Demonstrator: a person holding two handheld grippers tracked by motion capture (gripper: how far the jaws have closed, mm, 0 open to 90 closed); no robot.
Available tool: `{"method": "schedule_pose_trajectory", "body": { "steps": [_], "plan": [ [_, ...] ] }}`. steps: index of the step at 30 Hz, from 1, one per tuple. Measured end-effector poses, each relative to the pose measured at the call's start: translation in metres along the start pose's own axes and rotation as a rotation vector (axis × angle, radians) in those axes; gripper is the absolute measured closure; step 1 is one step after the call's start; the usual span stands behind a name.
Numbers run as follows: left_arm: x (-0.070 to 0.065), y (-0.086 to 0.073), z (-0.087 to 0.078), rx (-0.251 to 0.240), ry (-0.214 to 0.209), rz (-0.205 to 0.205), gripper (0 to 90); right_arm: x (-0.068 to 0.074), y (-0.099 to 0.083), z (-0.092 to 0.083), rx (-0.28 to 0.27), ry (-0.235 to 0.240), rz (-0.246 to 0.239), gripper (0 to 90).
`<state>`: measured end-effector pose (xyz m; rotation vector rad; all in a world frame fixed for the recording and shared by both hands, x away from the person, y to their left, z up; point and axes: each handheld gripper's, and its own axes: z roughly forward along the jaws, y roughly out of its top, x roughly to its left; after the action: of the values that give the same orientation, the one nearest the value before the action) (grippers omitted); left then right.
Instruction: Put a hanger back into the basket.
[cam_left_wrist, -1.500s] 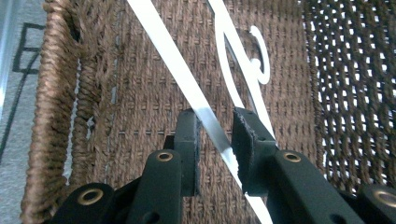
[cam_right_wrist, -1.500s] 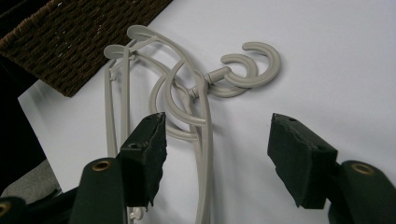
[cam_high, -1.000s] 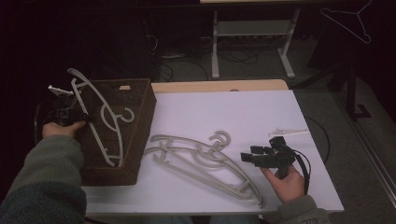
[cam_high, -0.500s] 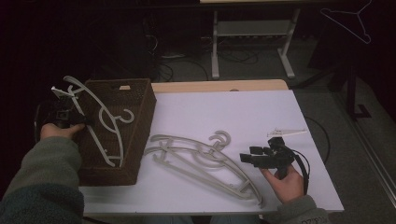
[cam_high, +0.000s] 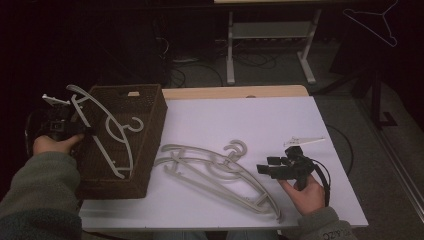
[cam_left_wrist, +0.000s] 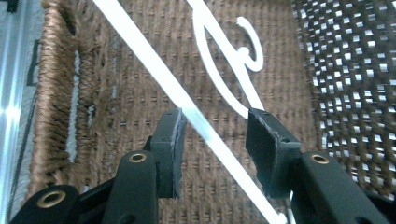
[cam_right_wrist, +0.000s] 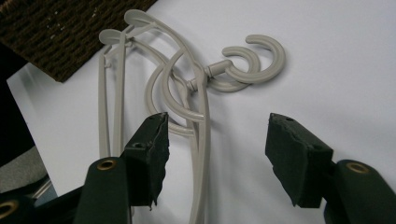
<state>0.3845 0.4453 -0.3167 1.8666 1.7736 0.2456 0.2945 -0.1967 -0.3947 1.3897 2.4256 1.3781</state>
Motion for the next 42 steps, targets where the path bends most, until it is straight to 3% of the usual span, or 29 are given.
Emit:
{"method": "schedule_pose_trajectory", "body": {
  "steps": [9,25,36,42],
  "plan": [
    [-0.013,-0.01,-0.015,-0.043,-0.055,0.024,56.4,-0.001,0.0,0.006,0.04,-0.017,-0.043,39.5],
    [-0.048,-0.02,-0.03,-0.123,-0.15,0.101,55.5,-0.005,0.001,0.003,0.04,-0.034,-0.046,39.3],
    [-0.083,-0.021,-0.04,-0.171,-0.203,0.185,53.2,-0.005,0.0,0.001,0.048,-0.05,-0.06,39.2],
    [-0.096,-0.024,-0.043,-0.195,-0.241,0.211,51.8,-0.004,0.0,-0.001,0.044,-0.055,-0.065,39.2]
  ]
}}
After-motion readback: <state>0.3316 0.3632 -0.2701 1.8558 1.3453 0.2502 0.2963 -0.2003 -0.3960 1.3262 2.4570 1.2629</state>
